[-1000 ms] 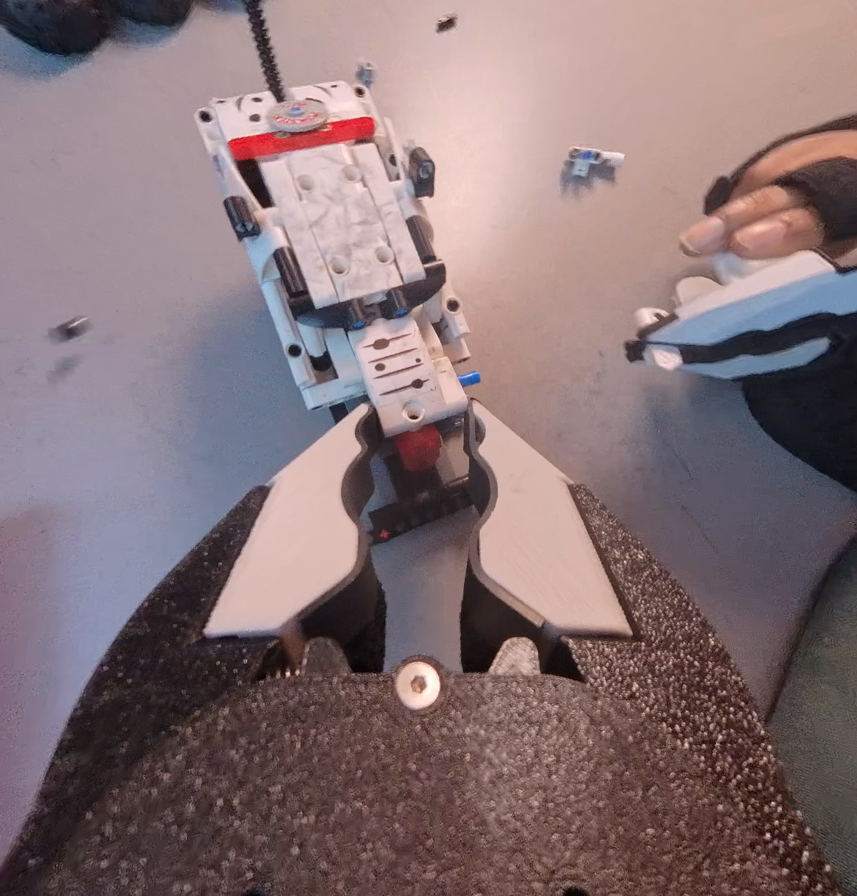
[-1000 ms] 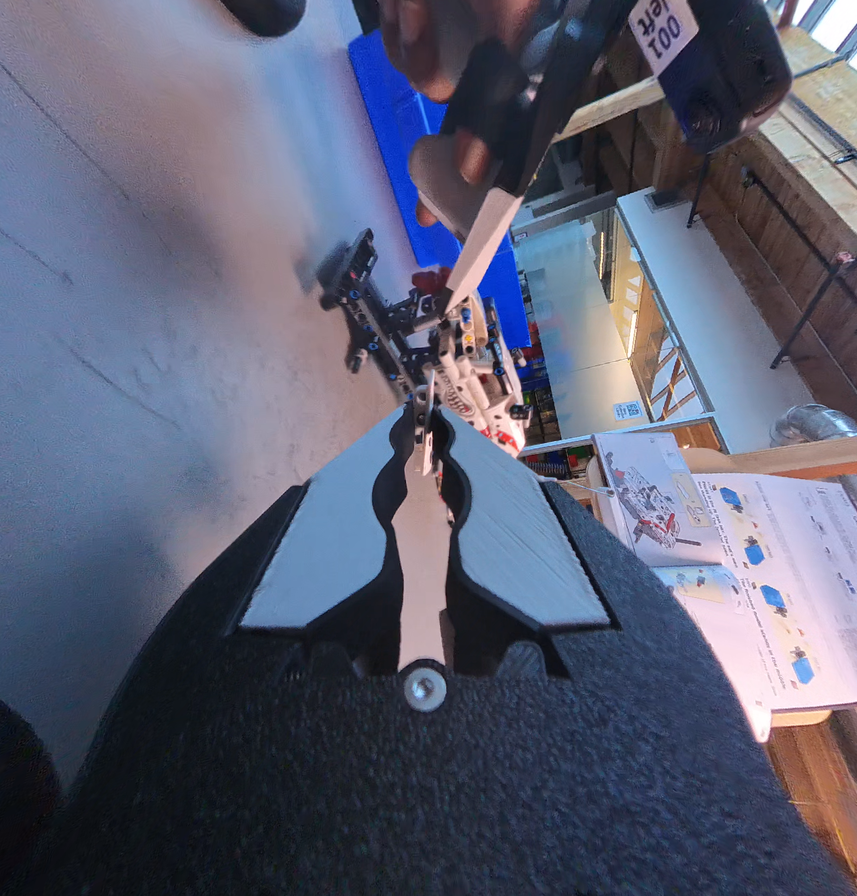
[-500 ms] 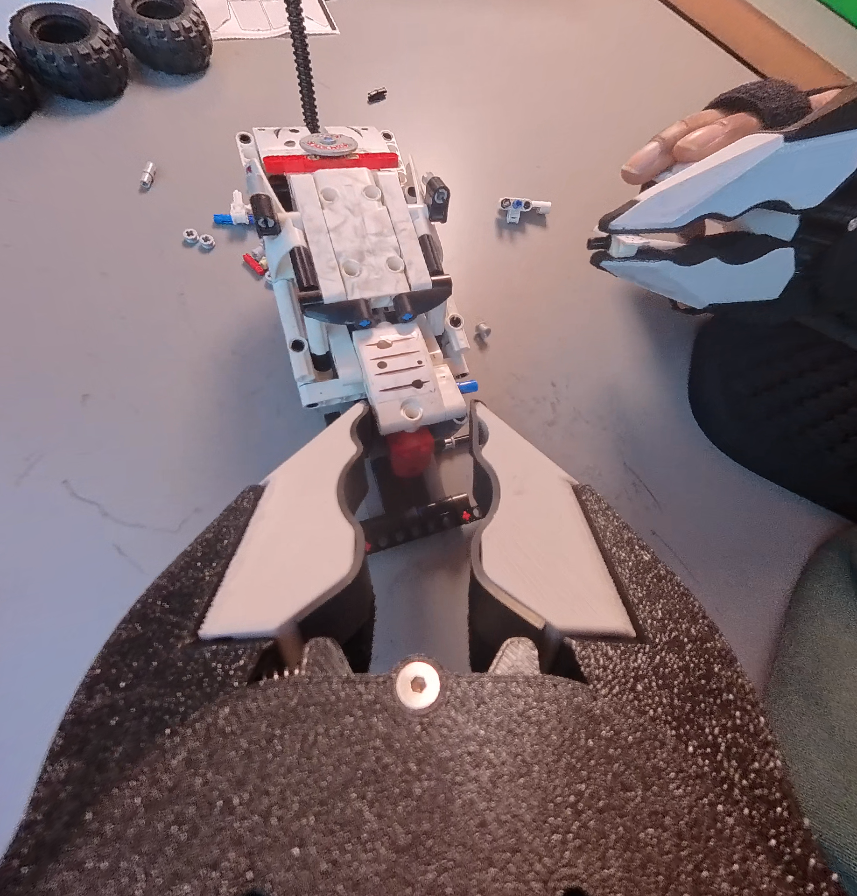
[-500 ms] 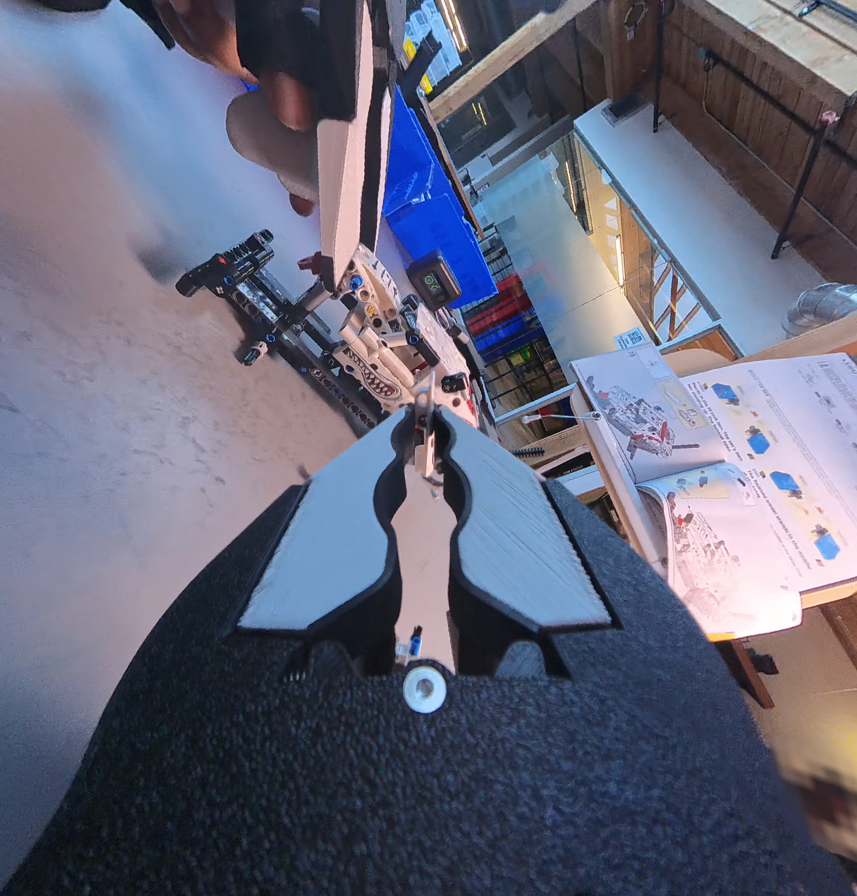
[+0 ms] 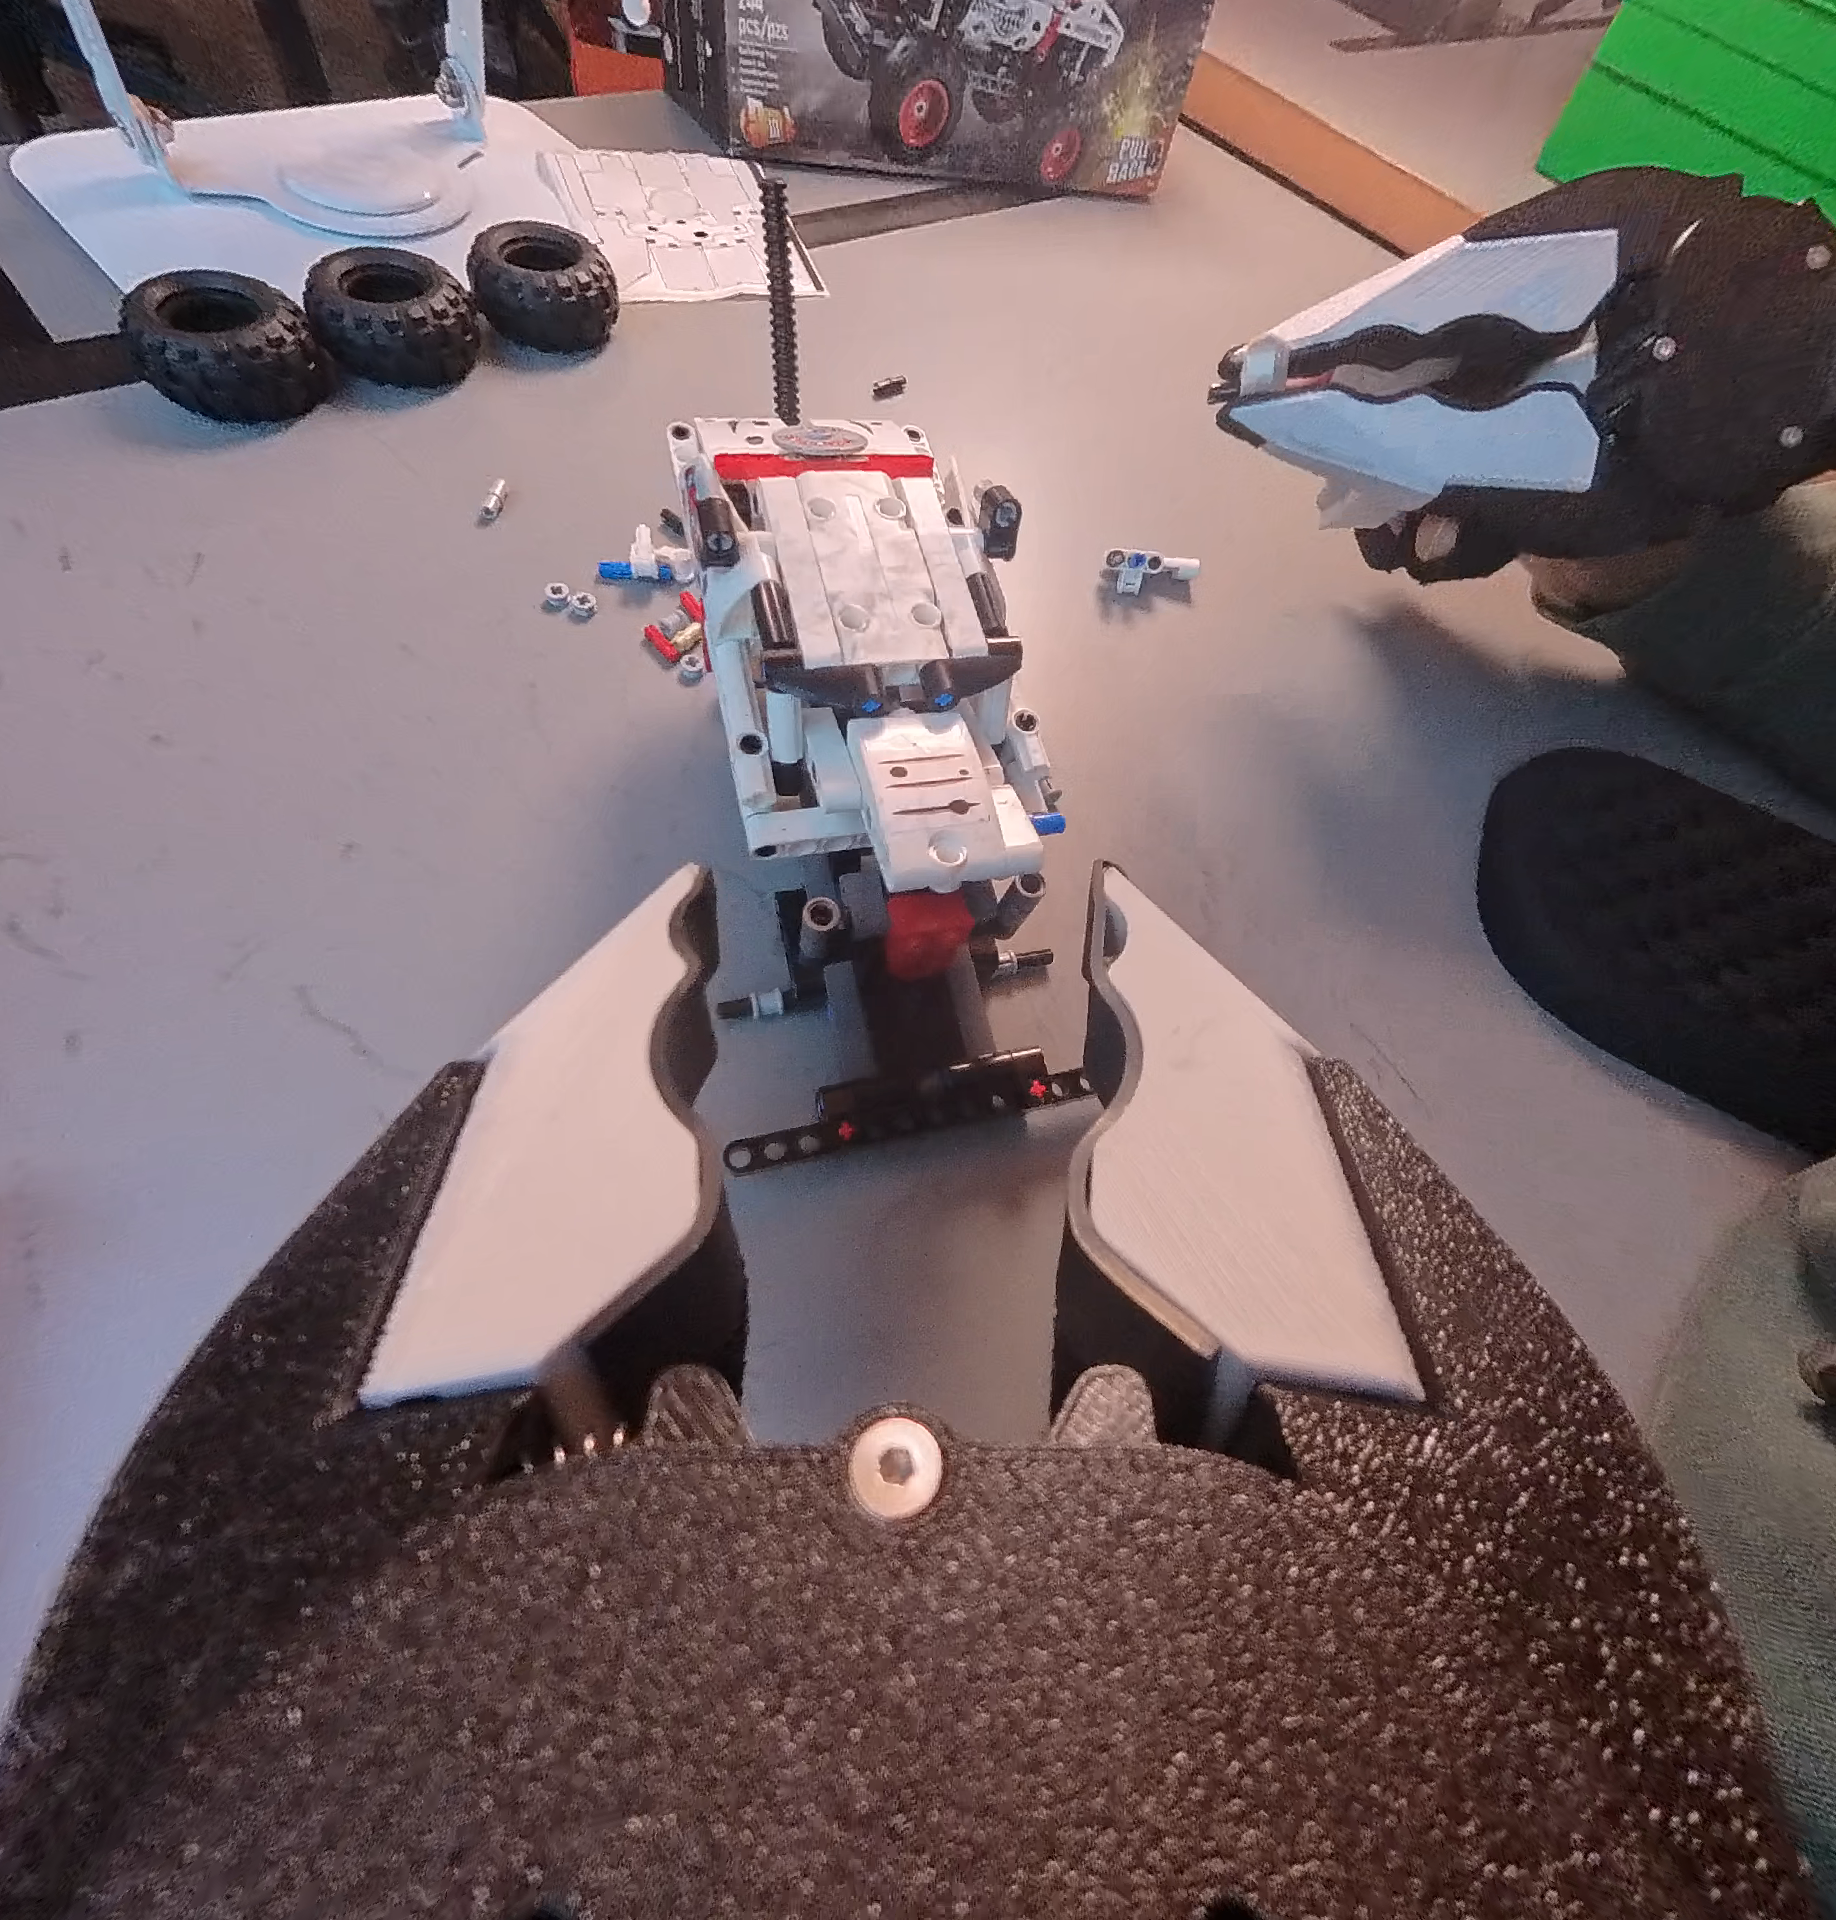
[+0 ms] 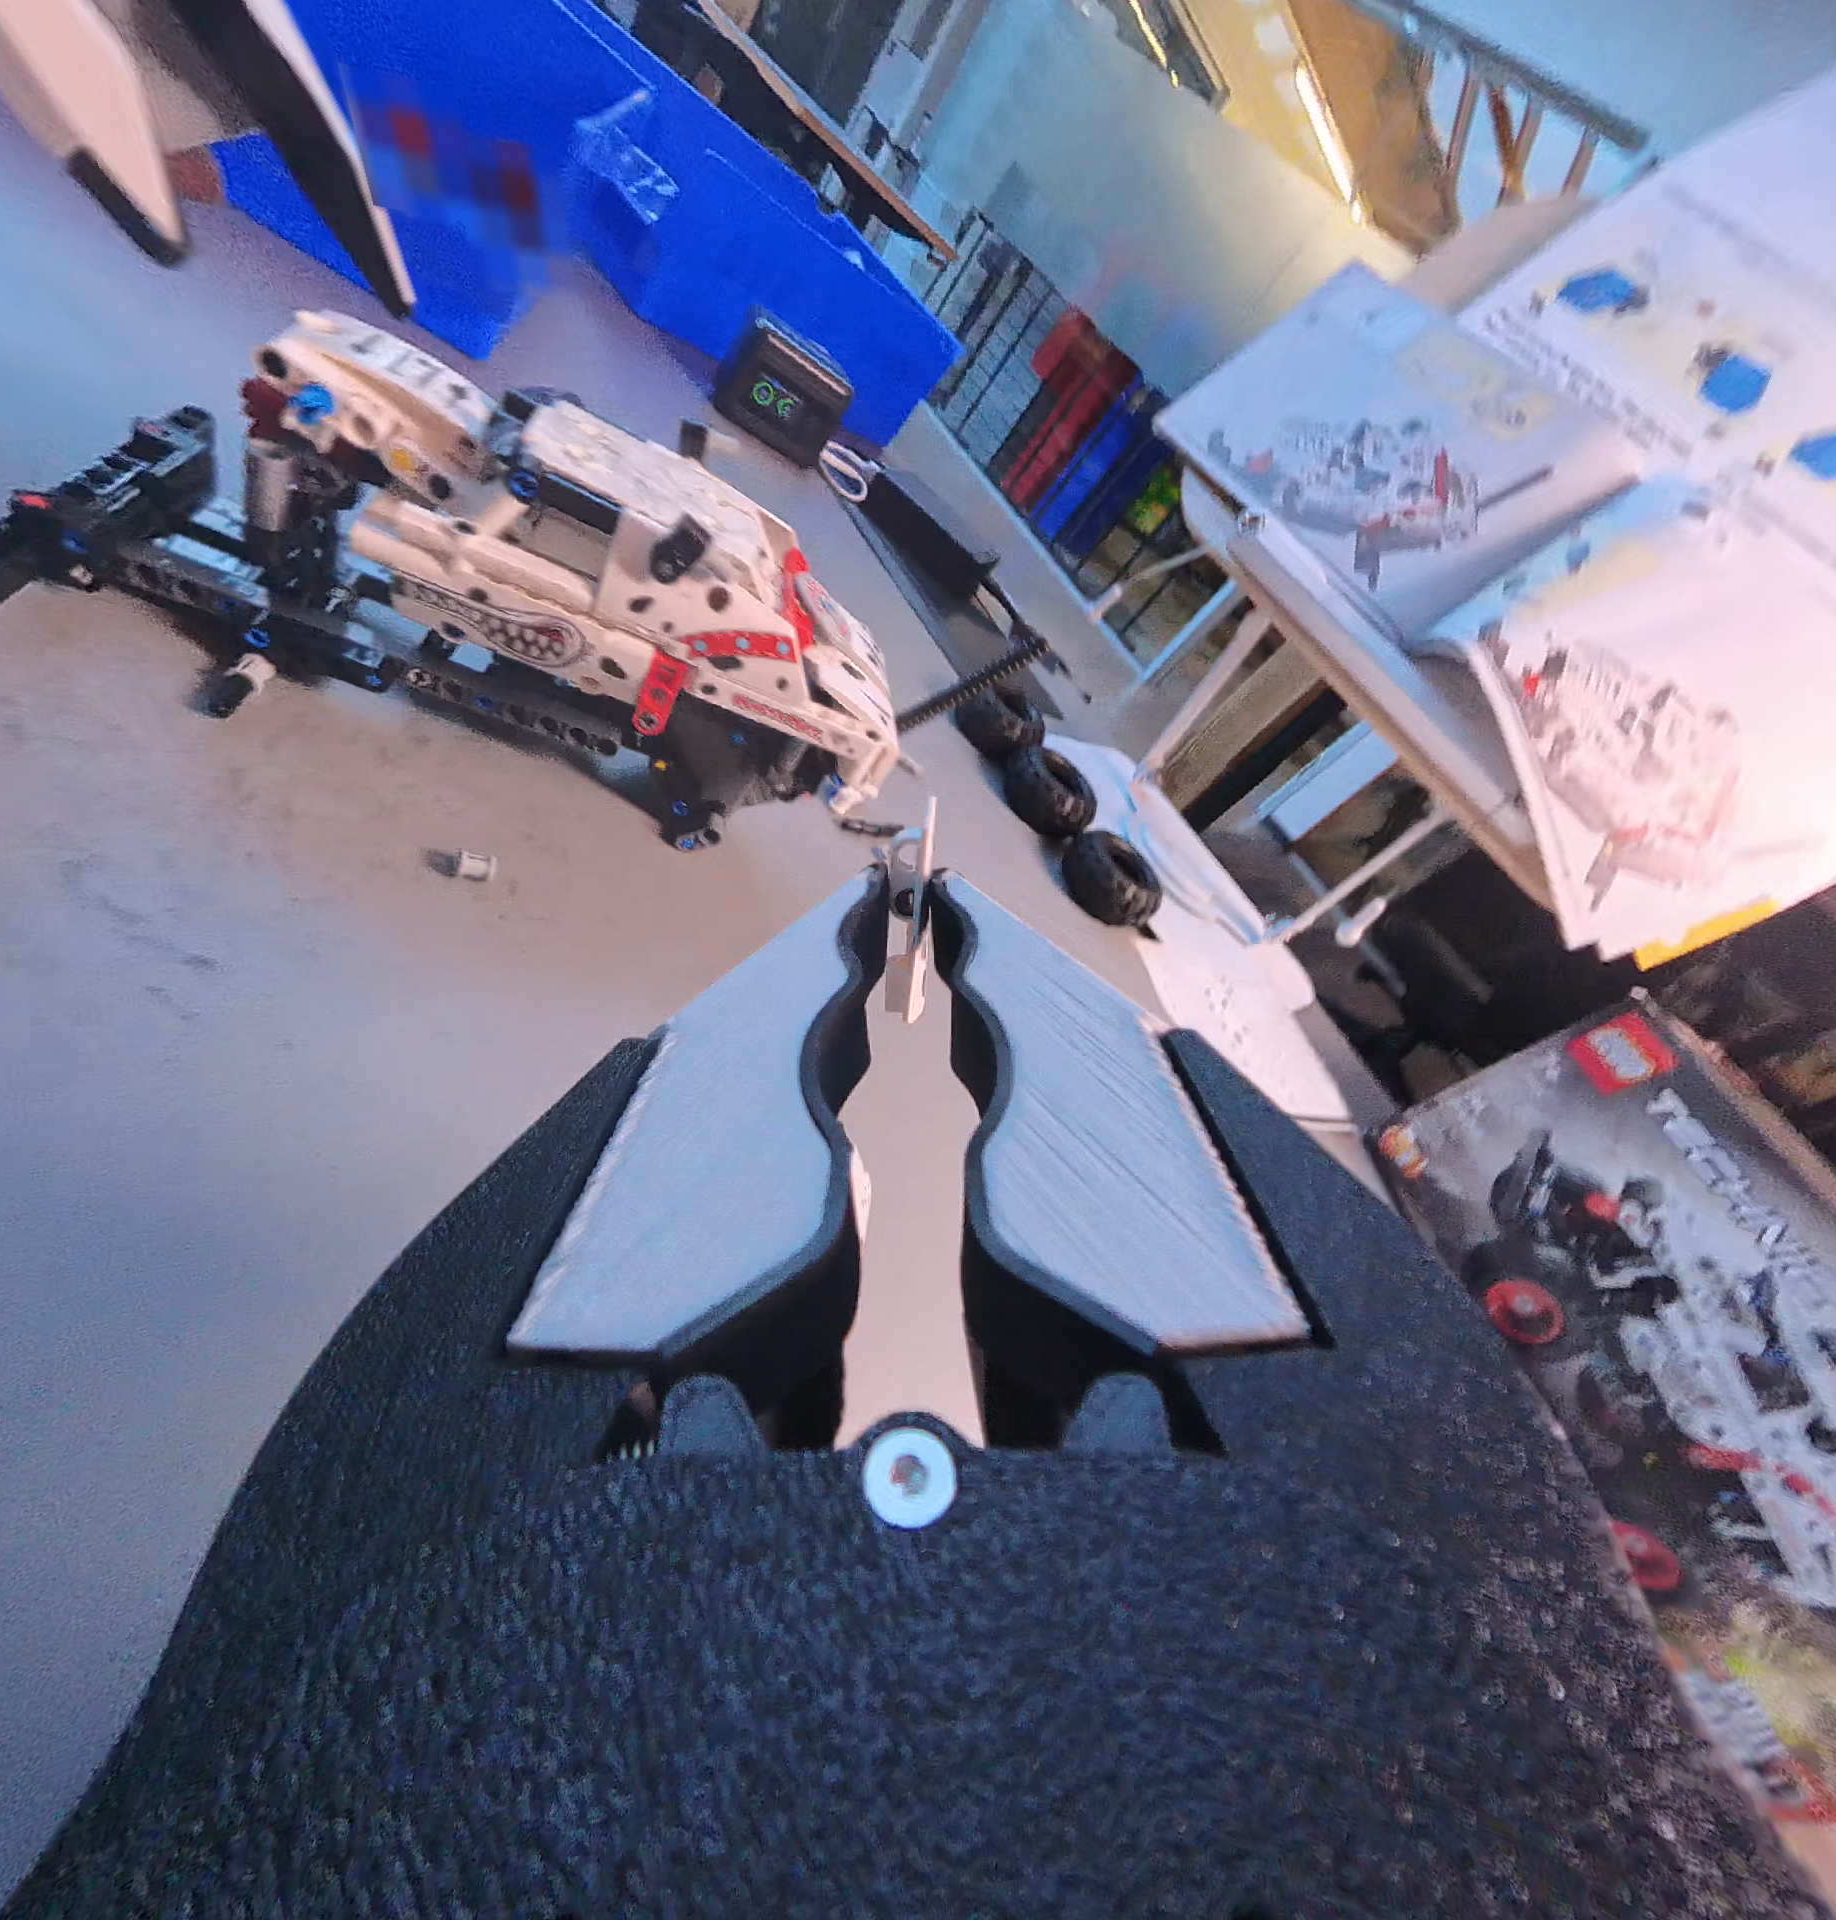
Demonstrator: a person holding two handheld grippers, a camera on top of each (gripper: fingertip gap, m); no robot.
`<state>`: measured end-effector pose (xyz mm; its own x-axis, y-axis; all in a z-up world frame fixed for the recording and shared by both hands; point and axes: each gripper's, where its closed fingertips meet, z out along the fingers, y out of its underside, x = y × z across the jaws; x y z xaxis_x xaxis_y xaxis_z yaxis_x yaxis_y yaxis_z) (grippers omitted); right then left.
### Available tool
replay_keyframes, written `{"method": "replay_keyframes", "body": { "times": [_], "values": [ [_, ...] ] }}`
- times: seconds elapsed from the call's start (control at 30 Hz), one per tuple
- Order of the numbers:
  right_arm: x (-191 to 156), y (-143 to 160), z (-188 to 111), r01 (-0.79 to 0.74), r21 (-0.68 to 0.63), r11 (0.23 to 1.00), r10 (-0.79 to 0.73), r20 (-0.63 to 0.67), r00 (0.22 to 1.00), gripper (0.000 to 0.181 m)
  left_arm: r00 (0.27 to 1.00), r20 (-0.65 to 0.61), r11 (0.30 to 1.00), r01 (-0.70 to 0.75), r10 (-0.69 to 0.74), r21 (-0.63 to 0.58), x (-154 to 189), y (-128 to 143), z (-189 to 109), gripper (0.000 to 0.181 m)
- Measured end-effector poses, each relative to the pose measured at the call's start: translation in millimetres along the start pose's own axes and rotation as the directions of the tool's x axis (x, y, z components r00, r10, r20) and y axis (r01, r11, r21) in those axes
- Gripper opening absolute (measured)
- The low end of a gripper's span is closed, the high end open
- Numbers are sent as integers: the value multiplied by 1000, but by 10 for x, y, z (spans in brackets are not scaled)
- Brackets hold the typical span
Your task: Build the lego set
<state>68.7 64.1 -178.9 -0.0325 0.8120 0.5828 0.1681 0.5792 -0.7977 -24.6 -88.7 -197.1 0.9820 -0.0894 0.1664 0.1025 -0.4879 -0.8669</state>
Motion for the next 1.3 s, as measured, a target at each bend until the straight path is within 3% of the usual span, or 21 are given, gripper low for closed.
{"method": "replay_keyframes", "body": {
  "times": [0.17,0.53,0.6,0.77,0.87,0.97,1.03,1.1,1.17,1.2,1.27,1.3],
  "values": [
    [209,300,-46,-208,-122,970,213,28,977,6,1000,-20,1000,-5,4,-28,7,55,69,66],
    [205,960,-139,-387,-447,806,448,35,893,7,998,-66,996,-31,26,-80,41,136,241,51],
    [156,1048,-143,-393,-494,776,473,43,880,23,997,-78,999,-7,4,-37,38,77,206,58],
    [148,1018,-138,-378,-489,786,463,59,885,36,994,-90,994,64,-55,94,-70,-154,-29,67],
    [227,878,-138,-406,-415,814,471,62,880,39,998,66,996,-13,7,90,-418,-238,-243,66],
    [302,768,-146,-423,-349,836,471,60,880,40,926,356,992,-114,124,-50,-1100,-352,-611,60],
    [337,762,-158,-427,-335,840,467,47,883,39,849,489,969,-97,199,-227,-1585,-314,-864,56],
    [338,780,-171,-421,-337,842,460,42,887,39,842,498,904,31,206,-426,-1921,-28,-993,62],
    [325,789,-182,-409,-336,848,447,40,894,37,891,432,800,156,139,-580,-2021,386,-993,67],
    [311,794,-187,-401,-339,851,440,42,897,36,909,400,753,181,118,-633,-2022,566,-974,62],
    [300,819,-196,-385,-347,855,423,38,905,35,925,360,711,173,120,-682,-1980,761,-934,21],
    [299,836,-203,-380,-351,856,417,36,908,34,918,372,706,175,134,-686,-1972,772,-961,21]
  ]
}}
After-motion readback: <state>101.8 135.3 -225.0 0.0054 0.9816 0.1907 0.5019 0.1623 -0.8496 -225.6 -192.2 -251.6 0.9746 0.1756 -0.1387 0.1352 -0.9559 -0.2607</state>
